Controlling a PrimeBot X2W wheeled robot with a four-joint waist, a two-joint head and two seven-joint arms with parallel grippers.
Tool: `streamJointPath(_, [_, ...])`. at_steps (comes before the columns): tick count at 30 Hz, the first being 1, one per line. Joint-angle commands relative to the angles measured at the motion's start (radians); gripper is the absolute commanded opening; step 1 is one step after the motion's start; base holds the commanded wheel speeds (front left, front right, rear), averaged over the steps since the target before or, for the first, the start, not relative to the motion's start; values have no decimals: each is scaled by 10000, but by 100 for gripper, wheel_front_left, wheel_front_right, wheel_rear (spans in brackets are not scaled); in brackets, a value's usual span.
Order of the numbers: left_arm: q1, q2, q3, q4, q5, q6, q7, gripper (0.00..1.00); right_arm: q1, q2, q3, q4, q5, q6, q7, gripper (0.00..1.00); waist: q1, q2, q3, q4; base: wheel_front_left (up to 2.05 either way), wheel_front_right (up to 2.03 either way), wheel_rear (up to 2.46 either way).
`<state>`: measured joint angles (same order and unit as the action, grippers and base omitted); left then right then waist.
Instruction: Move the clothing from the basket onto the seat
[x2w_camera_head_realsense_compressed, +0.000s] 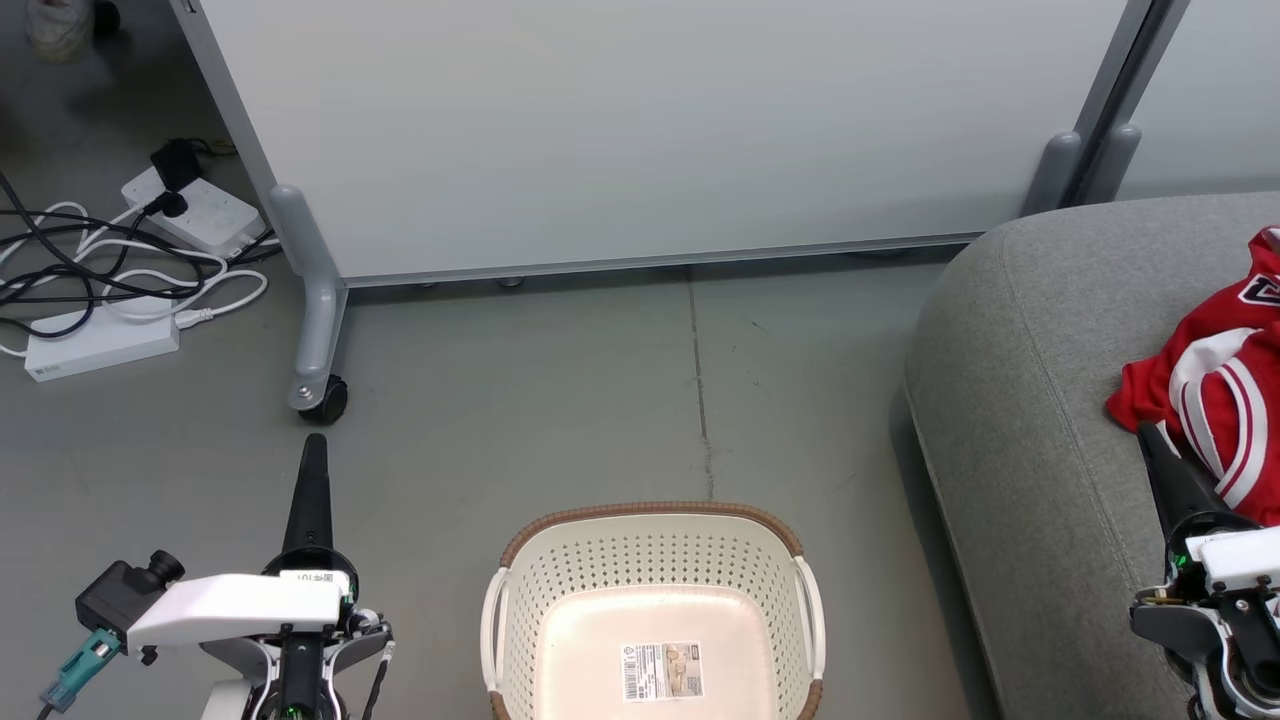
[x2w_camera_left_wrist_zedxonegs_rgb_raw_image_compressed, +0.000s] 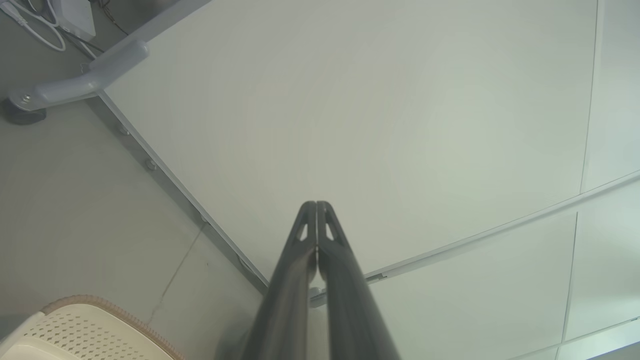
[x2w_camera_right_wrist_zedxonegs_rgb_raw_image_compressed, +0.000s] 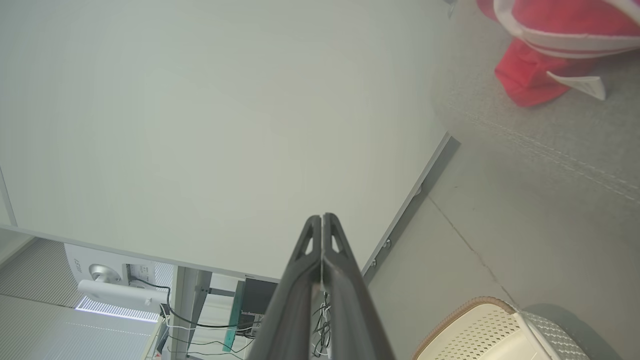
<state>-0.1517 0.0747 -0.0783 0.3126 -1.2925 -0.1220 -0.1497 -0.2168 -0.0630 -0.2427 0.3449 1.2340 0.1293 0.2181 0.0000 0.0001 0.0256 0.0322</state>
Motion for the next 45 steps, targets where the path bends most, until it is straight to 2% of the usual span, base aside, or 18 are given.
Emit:
streamJointPath(1, [-275, 15, 13, -18, -280, -46, 34, 0, -202, -111, -69, 64, 296, 20, 109, 0, 0, -1, -7, -14, 0, 0, 0])
streamJointPath(45, [-765, -242, -51, 340, -3556, -121, 345, 0, -1002, -211, -634, 1119, 3329, 25, 1021, 0, 0, -1, -167, -316, 0, 0, 0])
